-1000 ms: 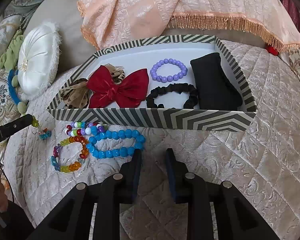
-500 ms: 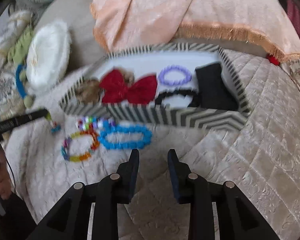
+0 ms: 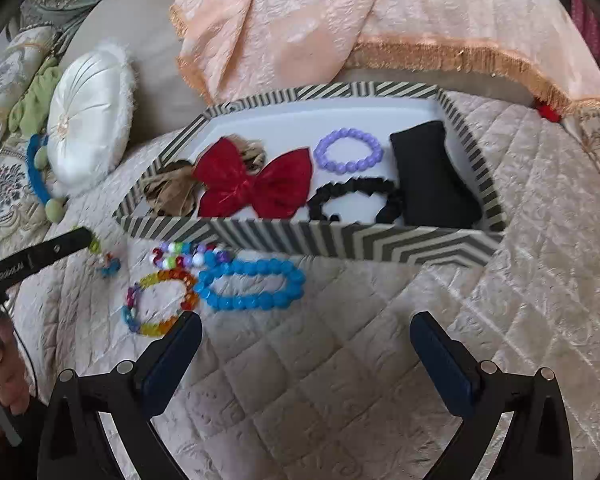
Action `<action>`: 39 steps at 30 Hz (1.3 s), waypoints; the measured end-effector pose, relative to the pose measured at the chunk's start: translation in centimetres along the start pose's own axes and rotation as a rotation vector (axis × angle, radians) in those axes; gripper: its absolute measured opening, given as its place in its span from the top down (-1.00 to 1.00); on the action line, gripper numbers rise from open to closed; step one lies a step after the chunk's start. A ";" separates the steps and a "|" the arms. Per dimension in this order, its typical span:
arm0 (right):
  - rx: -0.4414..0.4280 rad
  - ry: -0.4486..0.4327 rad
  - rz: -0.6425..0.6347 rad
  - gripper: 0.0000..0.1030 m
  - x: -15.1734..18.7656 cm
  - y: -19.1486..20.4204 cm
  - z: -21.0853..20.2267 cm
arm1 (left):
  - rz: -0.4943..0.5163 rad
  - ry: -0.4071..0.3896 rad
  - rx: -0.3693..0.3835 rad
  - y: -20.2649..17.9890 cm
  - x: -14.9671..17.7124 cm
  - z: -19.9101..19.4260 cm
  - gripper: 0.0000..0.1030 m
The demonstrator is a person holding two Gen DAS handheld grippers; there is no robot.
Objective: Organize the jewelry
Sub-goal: 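Grasp the light blue bead bracelet with the right gripper while the left holds the green bracelet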
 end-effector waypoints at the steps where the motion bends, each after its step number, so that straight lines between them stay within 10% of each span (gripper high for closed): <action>1: 0.012 -0.002 0.014 -1.00 -0.1 -0.1 -0.1 | -0.001 0.000 -0.001 0.0 0.0 0.0 0.78; 10: 0.048 0.039 0.040 -0.25 -1.7 0.7 2.0 | 0.001 0.010 -0.007 0.1 0.1 0.3 0.78; 21: 0.126 0.086 -0.115 -0.17 -1.0 2.4 4.1 | 0.028 0.007 -0.008 -0.2 0.1 0.3 0.78; 25: 0.141 0.053 -0.168 0.85 -0.7 2.7 2.8 | 0.046 -0.020 0.004 -0.6 -0.2 -0.5 0.78; 39: -0.103 -0.119 -0.107 0.85 -0.3 2.5 -7.6 | 0.057 -0.106 0.079 -0.7 -0.1 -5.5 0.78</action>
Point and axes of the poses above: each gripper's, at about its wrist camera, not at the fingertips, and z roughly the way its jaws point, y to its left, x to its underside, the point moved 3 cm from there along z, roughly the way its jaws point, and after that the axes turned 2 degrees about x, right-handed, at the moved point
